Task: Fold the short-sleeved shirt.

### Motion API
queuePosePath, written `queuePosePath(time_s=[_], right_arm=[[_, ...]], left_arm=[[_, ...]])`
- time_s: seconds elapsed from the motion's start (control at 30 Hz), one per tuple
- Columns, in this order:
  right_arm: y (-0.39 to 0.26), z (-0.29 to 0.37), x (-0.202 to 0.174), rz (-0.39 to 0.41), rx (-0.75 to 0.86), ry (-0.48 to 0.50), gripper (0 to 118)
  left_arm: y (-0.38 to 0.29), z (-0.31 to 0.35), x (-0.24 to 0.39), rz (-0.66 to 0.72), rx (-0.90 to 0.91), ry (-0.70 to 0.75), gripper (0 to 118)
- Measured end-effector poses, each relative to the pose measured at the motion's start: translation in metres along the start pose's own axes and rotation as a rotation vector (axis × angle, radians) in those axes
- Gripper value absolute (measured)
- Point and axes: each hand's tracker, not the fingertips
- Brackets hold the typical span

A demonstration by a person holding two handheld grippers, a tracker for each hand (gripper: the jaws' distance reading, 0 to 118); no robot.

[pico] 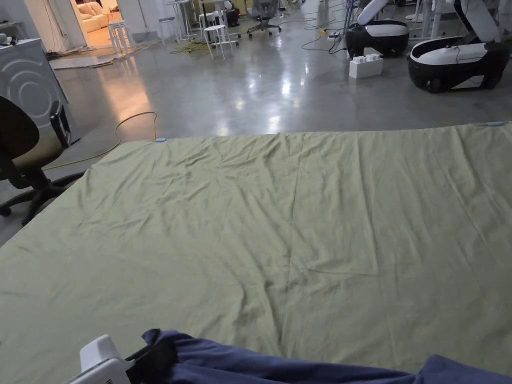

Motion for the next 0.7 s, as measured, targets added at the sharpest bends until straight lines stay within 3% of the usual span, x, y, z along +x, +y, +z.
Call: queuePosePath(time_s=[0.23, 0.43, 0.53, 0.57, 0.63, 0.7], right_arm=[[-0.005, 0.004, -0.003, -0.067, -0.003, 0.025, 0], [-0.012, 0.026, 0.007, -0.009, -0.002, -0.037, 0], [-0.020, 0.035, 0.019, -0.040, -0.021, -0.060, 0], [-0.022, 0.036, 0.023, -0.051, -0.029, -0.070, 0], [-0.029, 0.038, 0.033, -0.079, -0.040, -0.091, 0], [-0.032, 0.040, 0.040, -0.113, -0.043, -0.100, 0]], left_arm=[[-0.044, -0.022, 0.140, -0.267, -0.116, -0.138, 8], [-0.127, -0.083, 0.234, -0.393, -0.289, -0.162, 9], [-0.151, -0.105, 0.252, -0.425, -0.342, -0.107, 29], [-0.155, -0.108, 0.254, -0.434, -0.344, -0.111, 29], [-0.155, -0.106, 0.251, -0.406, -0.373, -0.200, 76], [-0.145, -0.091, 0.243, -0.326, -0.323, -0.249, 90]])
